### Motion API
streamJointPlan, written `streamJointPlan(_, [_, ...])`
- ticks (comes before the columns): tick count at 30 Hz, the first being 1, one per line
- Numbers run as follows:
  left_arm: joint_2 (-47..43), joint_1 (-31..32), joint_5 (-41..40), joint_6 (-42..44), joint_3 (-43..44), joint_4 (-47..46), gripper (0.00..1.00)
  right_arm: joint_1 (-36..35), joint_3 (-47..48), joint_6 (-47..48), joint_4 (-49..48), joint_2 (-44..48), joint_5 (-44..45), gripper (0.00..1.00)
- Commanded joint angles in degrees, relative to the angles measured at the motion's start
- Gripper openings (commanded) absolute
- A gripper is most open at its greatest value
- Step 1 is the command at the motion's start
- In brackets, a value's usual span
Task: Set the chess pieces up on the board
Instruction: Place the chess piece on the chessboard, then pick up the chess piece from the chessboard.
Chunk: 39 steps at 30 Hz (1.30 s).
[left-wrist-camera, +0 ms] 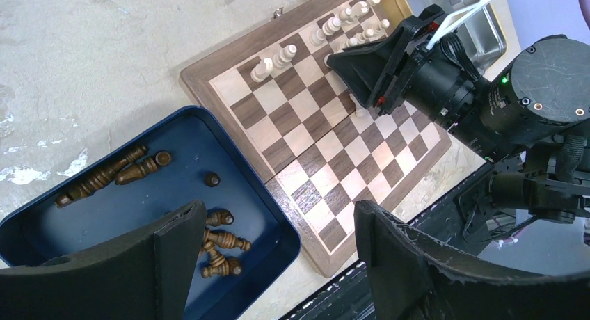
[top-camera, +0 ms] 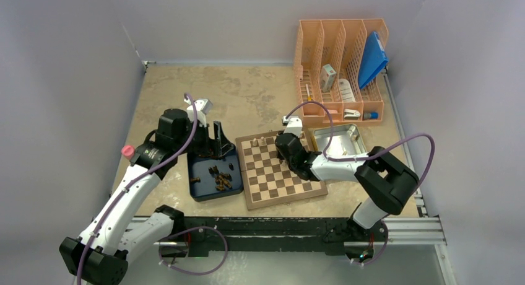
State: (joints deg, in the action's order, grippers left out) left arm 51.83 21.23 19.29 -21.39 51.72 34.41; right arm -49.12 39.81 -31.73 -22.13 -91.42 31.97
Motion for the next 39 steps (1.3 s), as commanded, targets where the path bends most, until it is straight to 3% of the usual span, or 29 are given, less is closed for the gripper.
streamJointPlan(1, [-1.15, -0.23, 0.93, 1.17, 0.07, -2.23, 0.77, -0.42, 2.38, -0.53, 0.42, 0.44, 1.41, 0.27])
streamJointPlan(15, [-2.04, -0.23, 0.02, 1.1, 0.09, -2.12, 0.77, -0.53, 2.66, -1.96, 2.45, 4.47, -0.81, 0.34])
streamJointPlan(29, [-3.33, -0.23, -1.05, 1.35, 0.23, -2.25, 0.77, -0.7, 2.82, -7.93, 16.11, 13.89, -5.5, 0.35])
streamJointPlan(39, [-3.65, -0.23, -0.13, 1.66, 0.05, -2.69, 0.77, -0.66, 2.08, -11.1, 19.54, 11.76, -8.38, 0.37])
